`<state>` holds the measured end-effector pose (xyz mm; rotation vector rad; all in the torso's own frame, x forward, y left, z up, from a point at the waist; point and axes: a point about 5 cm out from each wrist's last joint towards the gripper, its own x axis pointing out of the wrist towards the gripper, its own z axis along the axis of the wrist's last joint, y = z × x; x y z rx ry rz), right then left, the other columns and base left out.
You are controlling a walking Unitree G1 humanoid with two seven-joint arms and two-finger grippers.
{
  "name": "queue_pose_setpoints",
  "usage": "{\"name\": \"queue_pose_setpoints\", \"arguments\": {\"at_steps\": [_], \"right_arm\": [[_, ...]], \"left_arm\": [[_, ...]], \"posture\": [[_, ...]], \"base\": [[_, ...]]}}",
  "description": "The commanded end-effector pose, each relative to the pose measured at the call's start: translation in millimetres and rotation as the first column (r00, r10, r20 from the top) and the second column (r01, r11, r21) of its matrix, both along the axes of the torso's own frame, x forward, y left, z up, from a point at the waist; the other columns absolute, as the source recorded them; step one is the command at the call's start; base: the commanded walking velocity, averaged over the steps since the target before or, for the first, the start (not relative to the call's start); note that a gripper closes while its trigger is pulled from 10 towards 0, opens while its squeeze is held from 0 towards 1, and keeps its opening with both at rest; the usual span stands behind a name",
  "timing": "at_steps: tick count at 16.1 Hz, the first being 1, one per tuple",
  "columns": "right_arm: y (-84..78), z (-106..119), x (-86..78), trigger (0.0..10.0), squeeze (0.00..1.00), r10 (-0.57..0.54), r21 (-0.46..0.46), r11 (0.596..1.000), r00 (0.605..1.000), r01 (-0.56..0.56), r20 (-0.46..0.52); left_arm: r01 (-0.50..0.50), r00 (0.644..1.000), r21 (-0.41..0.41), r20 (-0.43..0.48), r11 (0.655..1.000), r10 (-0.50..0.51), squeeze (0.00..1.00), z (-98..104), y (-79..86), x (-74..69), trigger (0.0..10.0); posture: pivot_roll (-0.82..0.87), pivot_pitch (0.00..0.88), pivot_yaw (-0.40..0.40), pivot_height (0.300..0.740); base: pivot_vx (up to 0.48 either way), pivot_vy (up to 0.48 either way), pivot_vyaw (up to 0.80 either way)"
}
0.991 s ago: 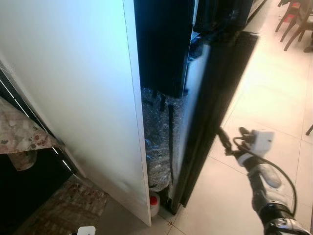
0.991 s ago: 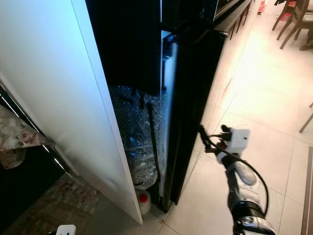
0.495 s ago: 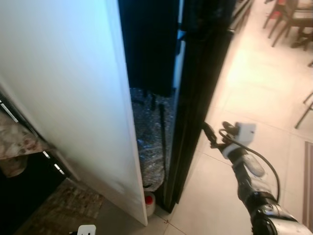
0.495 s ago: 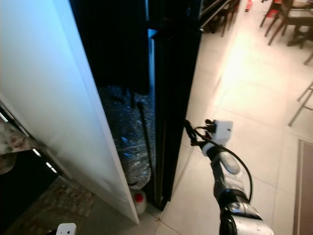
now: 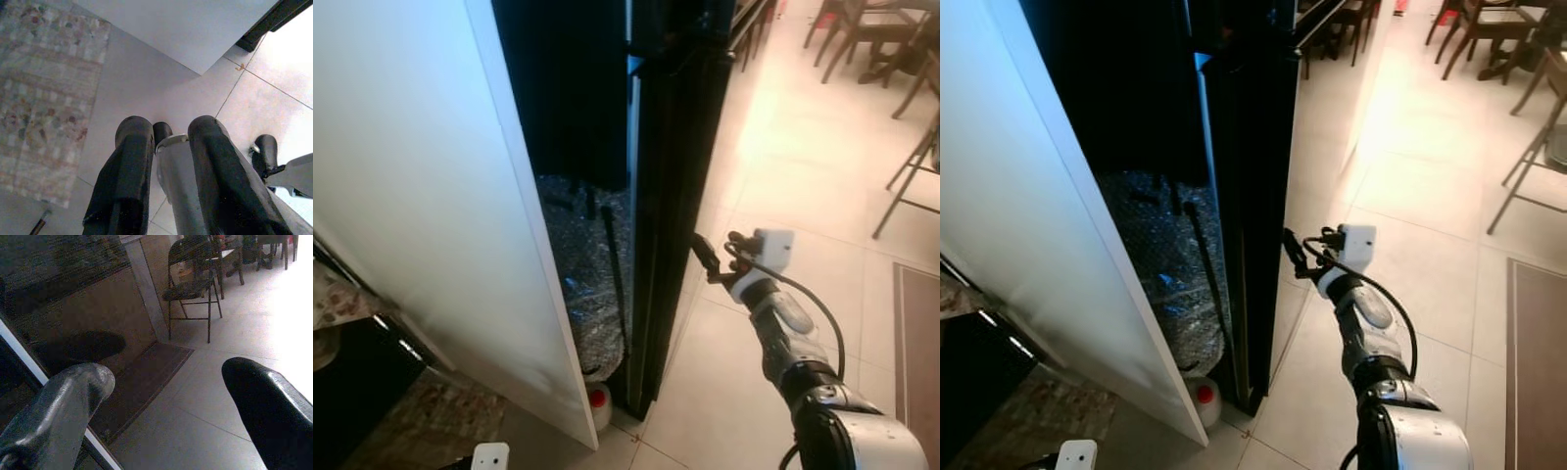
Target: Restocking fridge
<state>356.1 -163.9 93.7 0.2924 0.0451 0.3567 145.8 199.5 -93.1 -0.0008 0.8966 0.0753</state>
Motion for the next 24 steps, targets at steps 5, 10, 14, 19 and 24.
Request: {"name": "queue_pose_setpoints", "arguments": {"at_steps": [5, 10, 14, 19, 24], "right_arm": [[-12.2, 17, 7.0, 10.0, 0.0, -0.15, -0.053, 0.986, 0.984, 0.156, 0.094], [-118.3, 1, -36.4, 10.0, 0.0, -0.676, -0.186, 0.7, 0.724, 0.689, 0.138], [-146.2, -45, -78.6, 10.0, 0.0, -0.789, -0.303, 0.594, 0.614, 0.745, -0.037], [-90.9, -158, -167.3, 10.0, 0.0, -0.577, -0.494, 0.811, 0.569, 0.313, -0.586], [-52.4, -191, -215.8, 10.0, 0.0, -0.485, -0.522, 0.851, 0.48, 0.066, -0.731]], "left_arm": [[-0.003, 1.0, -0.003, -0.019, 1.0, 0.003, 0.0, -2, -1.6, -4.8, 10.0], [-0.011, 0.999, -0.001, -0.04, 1.0, 0.011, 0.0, -5, 0.1, -11.7, 10.0], [-0.006, 0.999, -0.003, -0.045, 1.0, 0.006, 0.0, -5, -1.0, -13.2, 10.0], [-0.006, 0.999, -0.001, -0.04, 1.0, 0.006, 0.0, -4, 0.4, -9.3, 10.0], [0.002, 0.999, 0.021, -0.04, 1.0, -0.001, 0.0, -2, 10.6, -8.1, 10.0]], "posture": [[-0.04, 0.025, 0.009, 0.74], [-0.03, 0.027, -0.002, 0.74], [-0.04, 0.016, -0.003, 0.74], [-0.04, 0.018, 0.008, 0.74], [-0.02, 0.05, 0.031, 0.74]], "base": [[0.0, 0.0, 0.0], [0.0, 0.0, 0.0], [0.0, 0.0, 0.0], [0.0, 0.0, 0.0], [0.0, 0.0, 0.0]]}}
